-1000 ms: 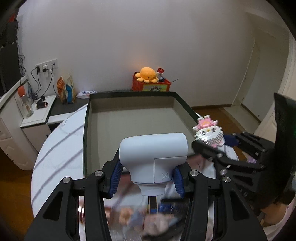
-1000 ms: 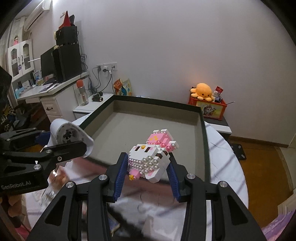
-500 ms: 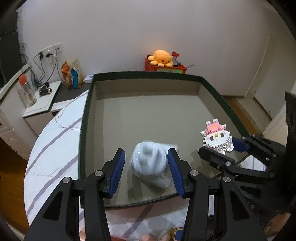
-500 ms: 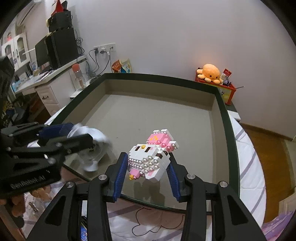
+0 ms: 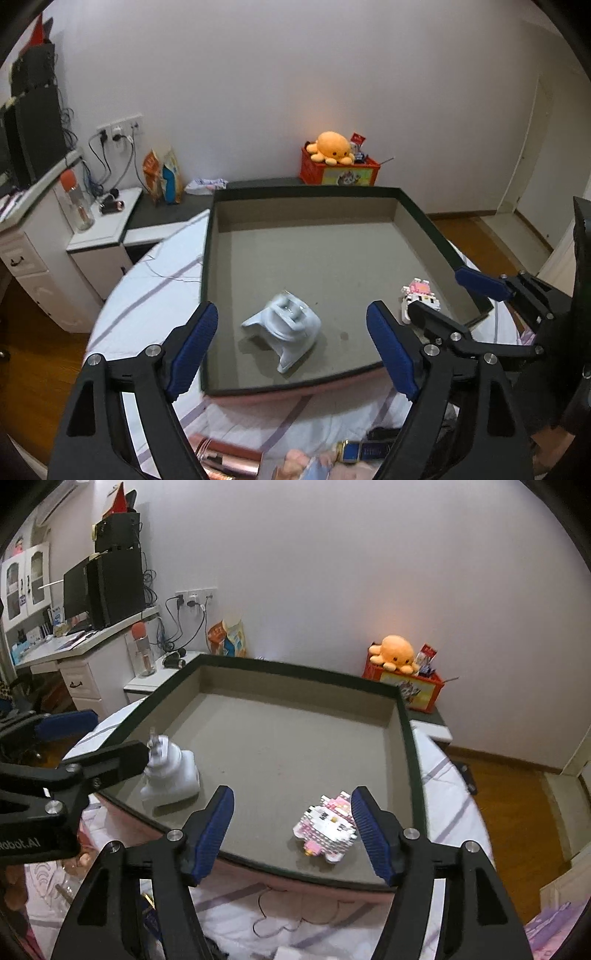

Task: Organize rigid objects
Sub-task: 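Withdraw both tools from the box back toward the remaining items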

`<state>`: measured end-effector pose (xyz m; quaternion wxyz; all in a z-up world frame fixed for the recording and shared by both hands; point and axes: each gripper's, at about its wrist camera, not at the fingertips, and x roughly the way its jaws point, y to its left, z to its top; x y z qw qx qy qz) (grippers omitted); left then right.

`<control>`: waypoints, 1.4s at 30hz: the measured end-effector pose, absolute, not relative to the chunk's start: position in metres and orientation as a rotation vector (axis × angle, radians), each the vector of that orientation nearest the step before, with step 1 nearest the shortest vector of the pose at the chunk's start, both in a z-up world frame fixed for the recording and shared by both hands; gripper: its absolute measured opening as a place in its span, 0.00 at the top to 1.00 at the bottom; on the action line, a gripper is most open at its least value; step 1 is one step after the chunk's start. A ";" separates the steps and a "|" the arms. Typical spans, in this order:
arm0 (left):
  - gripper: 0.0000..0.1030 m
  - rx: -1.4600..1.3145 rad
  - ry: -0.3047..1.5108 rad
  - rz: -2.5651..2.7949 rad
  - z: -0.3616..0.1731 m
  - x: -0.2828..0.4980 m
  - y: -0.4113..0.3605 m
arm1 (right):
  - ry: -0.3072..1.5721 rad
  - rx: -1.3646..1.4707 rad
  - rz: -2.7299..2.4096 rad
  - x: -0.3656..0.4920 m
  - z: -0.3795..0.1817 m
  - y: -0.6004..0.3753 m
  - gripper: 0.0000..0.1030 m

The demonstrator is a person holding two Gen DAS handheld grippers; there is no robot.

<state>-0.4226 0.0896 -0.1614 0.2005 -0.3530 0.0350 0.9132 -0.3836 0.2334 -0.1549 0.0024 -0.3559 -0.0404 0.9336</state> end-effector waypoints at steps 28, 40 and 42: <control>0.00 -0.826 0.109 2.714 -0.111 -0.251 0.021 | -0.070 -0.855 2.935 -0.210 -0.095 0.198 0.20; 0.00 -0.869 0.097 2.724 -0.127 -0.228 0.001 | 0.045 -0.949 2.911 -0.181 -0.123 0.199 0.20; 0.00 -0.875 0.106 2.719 -0.130 -0.226 0.000 | 0.045 -0.962 2.900 -0.179 -0.127 0.199 0.20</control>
